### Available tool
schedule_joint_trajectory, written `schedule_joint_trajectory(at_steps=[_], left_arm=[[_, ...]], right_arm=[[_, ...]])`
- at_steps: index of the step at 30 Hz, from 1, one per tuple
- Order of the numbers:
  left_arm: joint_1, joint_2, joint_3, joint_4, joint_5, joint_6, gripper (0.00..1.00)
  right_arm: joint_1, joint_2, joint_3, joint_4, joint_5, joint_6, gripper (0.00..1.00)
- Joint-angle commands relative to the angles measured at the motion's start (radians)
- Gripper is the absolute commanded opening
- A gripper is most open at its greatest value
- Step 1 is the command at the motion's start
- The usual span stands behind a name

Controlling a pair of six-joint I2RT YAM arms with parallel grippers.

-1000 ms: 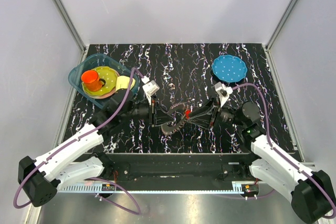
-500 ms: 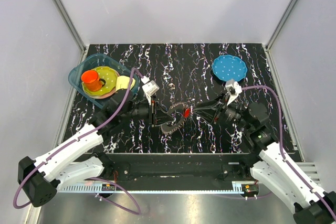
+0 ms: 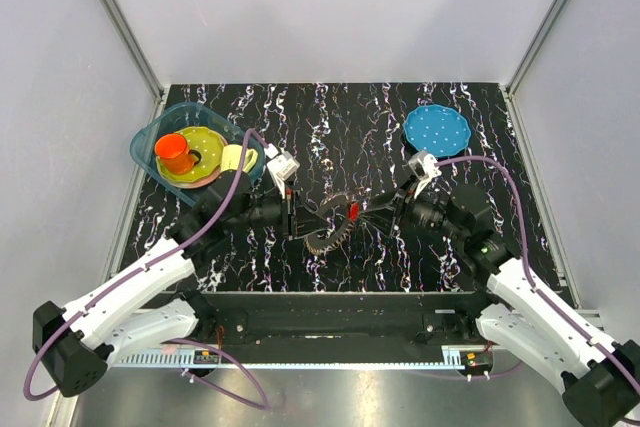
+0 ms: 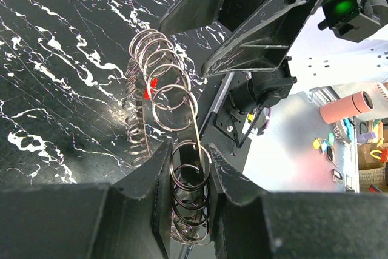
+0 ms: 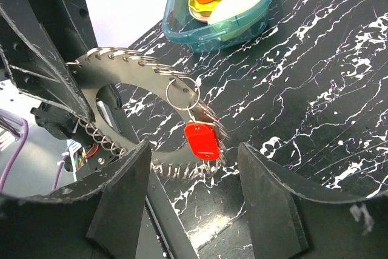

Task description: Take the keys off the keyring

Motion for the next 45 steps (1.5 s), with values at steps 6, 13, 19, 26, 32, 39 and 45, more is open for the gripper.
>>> schedule_joint_trajectory(at_steps=[6,13,19,26,32,39,45], left_arm=[[0.001,-0.018,0.050,0.104,-0.010,-0.036,0.00],[0.001,-0.021,0.050,0.099,-0.017,-0.033,0.00],[0.001,-0.018,0.058,0.100,-0.029,-0.038,0.00],[0.001,-0.018,0.059,0.105,-0.030,-0.052,0.00],[0.001,-0.031,0.050,0.107,-0.032,-0.055,0.00],[0.001,-0.028,0.035,0.075,-0.070,-0.021,0.00],[0.001,-0.011,0.036,0.036,-0.101,0.010,0.00]], right_arm=[[0.073,0.061,0.010,0.081,0.110,-0.067,0.65],[0.102,0.074,-0.009,0.157,0.122,-0.067,0.54],[0.162,0.105,-0.010,0.137,0.231,-0.098,0.59],[0.223,0.129,0.011,0.096,0.372,-0.159,0.60],[0.240,0.140,-0.006,0.136,0.429,-0.167,0.40],[0.240,0.065,-0.041,0.141,0.449,-0.185,0.11],[0.240,0.021,-0.039,0.091,0.427,-0.194,0.00]])
